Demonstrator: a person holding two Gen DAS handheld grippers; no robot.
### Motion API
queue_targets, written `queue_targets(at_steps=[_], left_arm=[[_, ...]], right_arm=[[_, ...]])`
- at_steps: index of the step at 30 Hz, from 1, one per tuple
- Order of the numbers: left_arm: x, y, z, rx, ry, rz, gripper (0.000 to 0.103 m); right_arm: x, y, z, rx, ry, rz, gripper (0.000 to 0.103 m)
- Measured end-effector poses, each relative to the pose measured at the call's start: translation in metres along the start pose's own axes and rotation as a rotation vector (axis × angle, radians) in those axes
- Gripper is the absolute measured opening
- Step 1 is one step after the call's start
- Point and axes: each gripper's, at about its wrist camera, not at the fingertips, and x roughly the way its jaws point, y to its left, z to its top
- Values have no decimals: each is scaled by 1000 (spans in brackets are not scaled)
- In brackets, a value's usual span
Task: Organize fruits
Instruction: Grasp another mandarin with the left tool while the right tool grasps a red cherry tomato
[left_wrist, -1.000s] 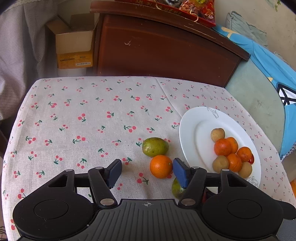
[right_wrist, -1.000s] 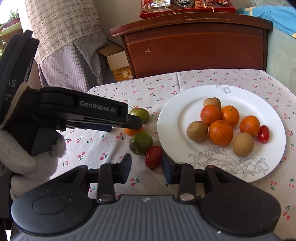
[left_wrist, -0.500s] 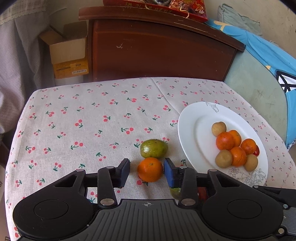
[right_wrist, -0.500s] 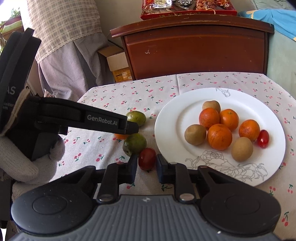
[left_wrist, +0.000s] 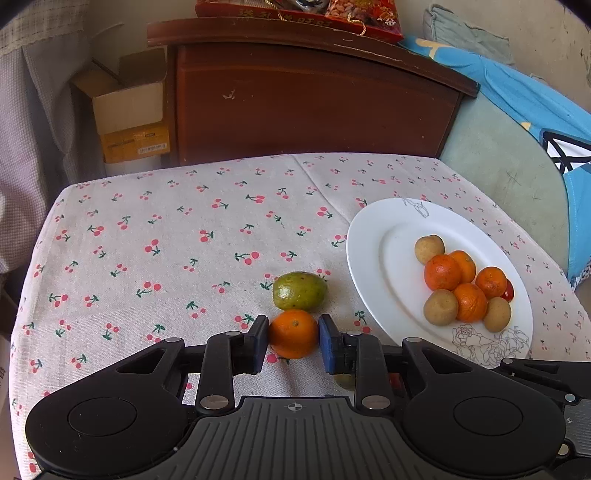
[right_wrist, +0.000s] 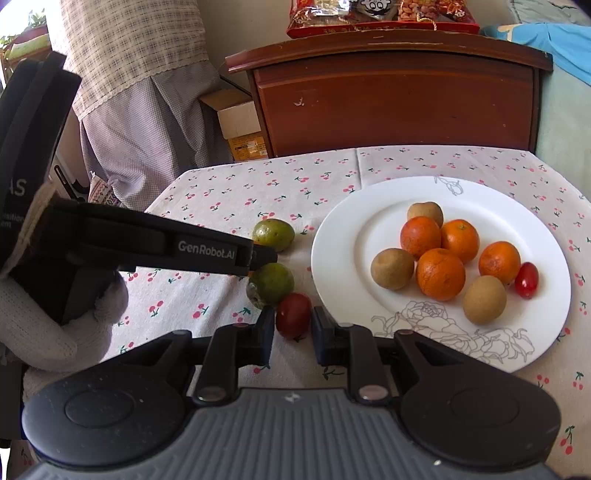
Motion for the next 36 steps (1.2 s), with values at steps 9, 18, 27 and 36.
queue_targets(at_steps=[9,18,27,36], left_arm=[[-8,3,2,-25,-25,8,26],[-18,14,15,-77,-66,25,26],[-20,14,19,-93,-74,30,26],[-20,15,18,-93,-71,29,26]], right_arm=[[-1,3,-1,-20,4,13,19],[-9,5,6,-36,-25,27,17],[-14,-3,11,-15,-38,13,16],[-11,4,4,-41,-1,10,16]])
